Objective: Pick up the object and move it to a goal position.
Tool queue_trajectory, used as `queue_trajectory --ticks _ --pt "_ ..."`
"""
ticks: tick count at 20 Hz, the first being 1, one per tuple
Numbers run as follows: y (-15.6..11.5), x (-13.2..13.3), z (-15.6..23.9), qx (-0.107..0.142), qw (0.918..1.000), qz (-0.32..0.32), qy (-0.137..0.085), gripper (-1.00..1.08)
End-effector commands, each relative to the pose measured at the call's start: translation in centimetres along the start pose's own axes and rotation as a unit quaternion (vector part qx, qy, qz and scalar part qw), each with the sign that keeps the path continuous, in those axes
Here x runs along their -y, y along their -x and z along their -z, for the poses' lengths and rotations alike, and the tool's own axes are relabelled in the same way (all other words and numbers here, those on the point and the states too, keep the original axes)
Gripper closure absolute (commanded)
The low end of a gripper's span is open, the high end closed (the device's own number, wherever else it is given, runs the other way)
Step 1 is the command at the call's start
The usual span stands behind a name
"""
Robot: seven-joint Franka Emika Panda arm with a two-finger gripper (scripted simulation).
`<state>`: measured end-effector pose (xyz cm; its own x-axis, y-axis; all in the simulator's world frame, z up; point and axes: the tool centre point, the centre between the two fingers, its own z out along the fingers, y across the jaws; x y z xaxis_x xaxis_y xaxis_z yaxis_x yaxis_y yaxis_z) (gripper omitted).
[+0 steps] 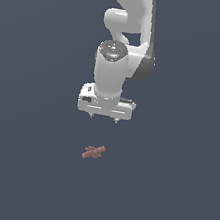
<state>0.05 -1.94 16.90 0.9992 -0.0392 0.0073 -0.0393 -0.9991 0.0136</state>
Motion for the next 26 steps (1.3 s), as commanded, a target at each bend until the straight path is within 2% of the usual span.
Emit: queue_trajectory --ticks 1,15,26 --pt "0.0 0.0 0.0 0.000 1.0000 0.000 0.000 -0.92" --pt "-0.5 0.0 0.3 -0.001 1.0000 -0.002 -0.004 -0.92" --pt "-1.7 -0.3 -0.3 0.001 0.9970 -0.077 -0.006 -0.92"
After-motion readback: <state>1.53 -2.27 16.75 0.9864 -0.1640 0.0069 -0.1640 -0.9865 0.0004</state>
